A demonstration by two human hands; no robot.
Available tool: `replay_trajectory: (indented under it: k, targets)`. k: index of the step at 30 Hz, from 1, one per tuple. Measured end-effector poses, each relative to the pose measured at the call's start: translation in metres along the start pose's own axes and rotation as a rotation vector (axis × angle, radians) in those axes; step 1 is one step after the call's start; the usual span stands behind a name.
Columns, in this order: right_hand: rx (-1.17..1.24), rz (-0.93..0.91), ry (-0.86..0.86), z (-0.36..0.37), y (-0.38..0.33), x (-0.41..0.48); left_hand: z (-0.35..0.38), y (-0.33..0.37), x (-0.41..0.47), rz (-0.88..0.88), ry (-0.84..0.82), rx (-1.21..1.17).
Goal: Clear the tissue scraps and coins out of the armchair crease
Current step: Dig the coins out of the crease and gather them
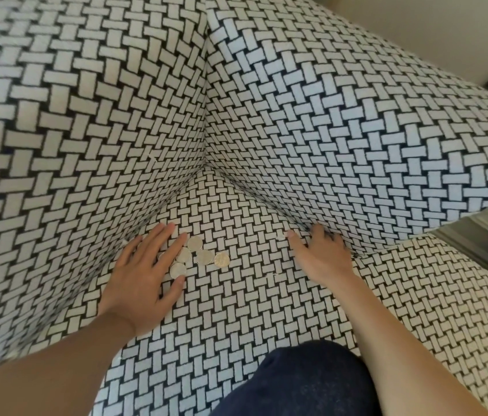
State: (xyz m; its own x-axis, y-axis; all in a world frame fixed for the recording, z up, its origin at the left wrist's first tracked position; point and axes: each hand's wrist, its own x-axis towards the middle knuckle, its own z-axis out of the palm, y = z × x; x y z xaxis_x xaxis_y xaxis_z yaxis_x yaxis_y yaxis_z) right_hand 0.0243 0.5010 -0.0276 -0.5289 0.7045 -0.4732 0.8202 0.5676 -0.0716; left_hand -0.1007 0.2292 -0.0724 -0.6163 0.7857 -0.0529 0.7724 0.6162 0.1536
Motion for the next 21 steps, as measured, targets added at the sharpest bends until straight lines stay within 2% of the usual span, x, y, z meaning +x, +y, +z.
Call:
replay_trajectory:
  k: [8, 21]
  targets:
    - [-0.035, 0.012, -0.048, -0.0006, -0.0022, 0.0095, 0.0011, -0.001, -0.0008, -0.002, -0.003, -0.006]
    - [-0.033, -0.001, 0.035, 0.0076, -0.0022, 0.0067, 0.0019, -0.0009, 0.0, 0.004, 0.001, -0.035]
